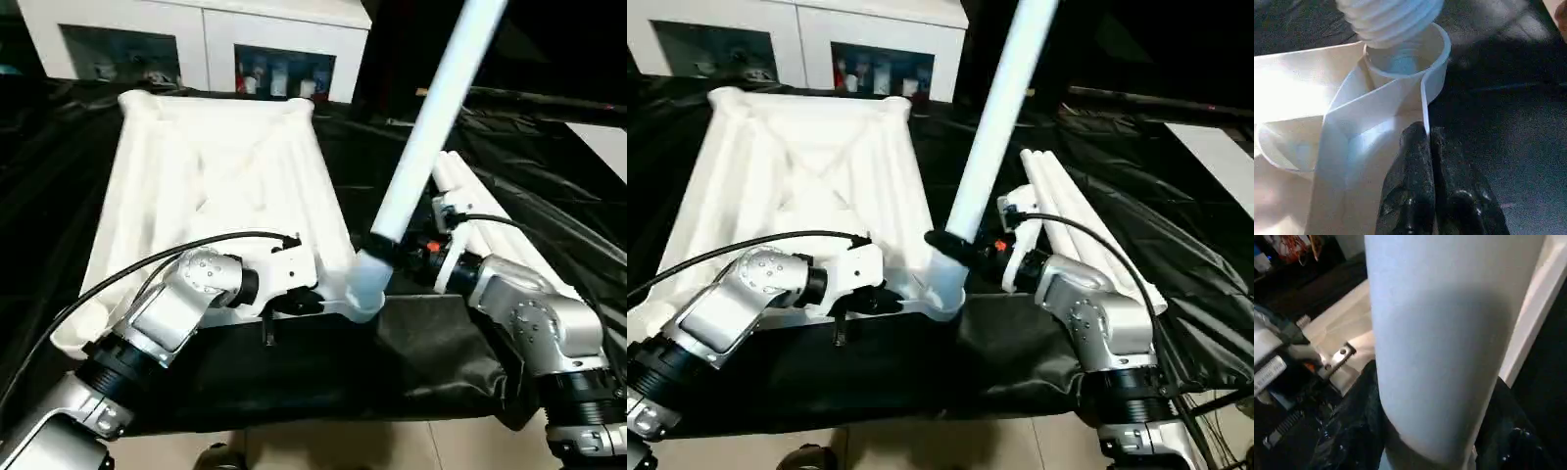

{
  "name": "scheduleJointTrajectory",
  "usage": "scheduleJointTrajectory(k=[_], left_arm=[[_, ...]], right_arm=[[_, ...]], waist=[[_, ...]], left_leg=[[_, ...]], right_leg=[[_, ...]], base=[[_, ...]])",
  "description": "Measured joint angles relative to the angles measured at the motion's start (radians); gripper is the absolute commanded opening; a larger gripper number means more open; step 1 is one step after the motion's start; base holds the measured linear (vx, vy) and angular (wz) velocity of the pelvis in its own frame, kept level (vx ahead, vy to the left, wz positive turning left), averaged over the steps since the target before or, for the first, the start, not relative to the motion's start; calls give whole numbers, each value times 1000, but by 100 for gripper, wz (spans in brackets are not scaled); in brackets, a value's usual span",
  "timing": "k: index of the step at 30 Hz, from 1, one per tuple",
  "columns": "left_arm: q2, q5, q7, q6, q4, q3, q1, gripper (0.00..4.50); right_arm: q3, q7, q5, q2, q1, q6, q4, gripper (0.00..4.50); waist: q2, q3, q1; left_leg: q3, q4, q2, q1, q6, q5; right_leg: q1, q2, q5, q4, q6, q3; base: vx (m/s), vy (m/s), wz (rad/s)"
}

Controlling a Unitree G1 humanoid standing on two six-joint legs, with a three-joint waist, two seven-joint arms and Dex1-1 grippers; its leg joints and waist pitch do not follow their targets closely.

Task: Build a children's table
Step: Insert table leg to table base

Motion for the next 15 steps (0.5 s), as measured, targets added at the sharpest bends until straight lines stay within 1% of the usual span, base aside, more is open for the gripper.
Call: scheduleJointTrajectory(k=[2,3,6,9,12,15], left_arm=[[1,0,-6,3,0,0,-4,0],[1,1,-9,4,1,0,-8,0],[1,1,-13,3,8,2,-14,0],[2,1,-17,6,7,6,-19,0],[2,1,-24,10,6,10,-21,0],[4,1,-34,14,5,11,-24,0]], right_arm=[[0,3,0,-4,0,1,0,187],[0,6,0,-7,1,1,0,187],[3,10,-2,-9,5,0,2,187],[3,11,-3,-4,11,-1,11,187],[7,10,-14,15,14,-9,30,187],[8,8,-22,27,13,-42,55,187]], waist=[[-1,1,0],[-2,4,0],[2,11,0],[2,19,0],[5,23,-1],[6,24,-2]], left_leg=[[1,0,0,0,0,0],[1,-1,0,0,0,0],[1,-1,0,0,0,0],[1,-3,0,0,0,0],[0,-4,0,0,0,0],[0,-7,-1,1,0,0]], right_leg=[[0,0,0,-1,0,0],[0,0,0,-1,0,0],[0,0,-1,-2,1,0],[-1,0,-1,-2,1,0],[-2,0,-1,-3,1,0],[-2,0,-1,-5,1,0]], base=[[0,0,0],[0,0,0],[0,0,0],[0,0,0],[0,0,0],[0,0,0]])
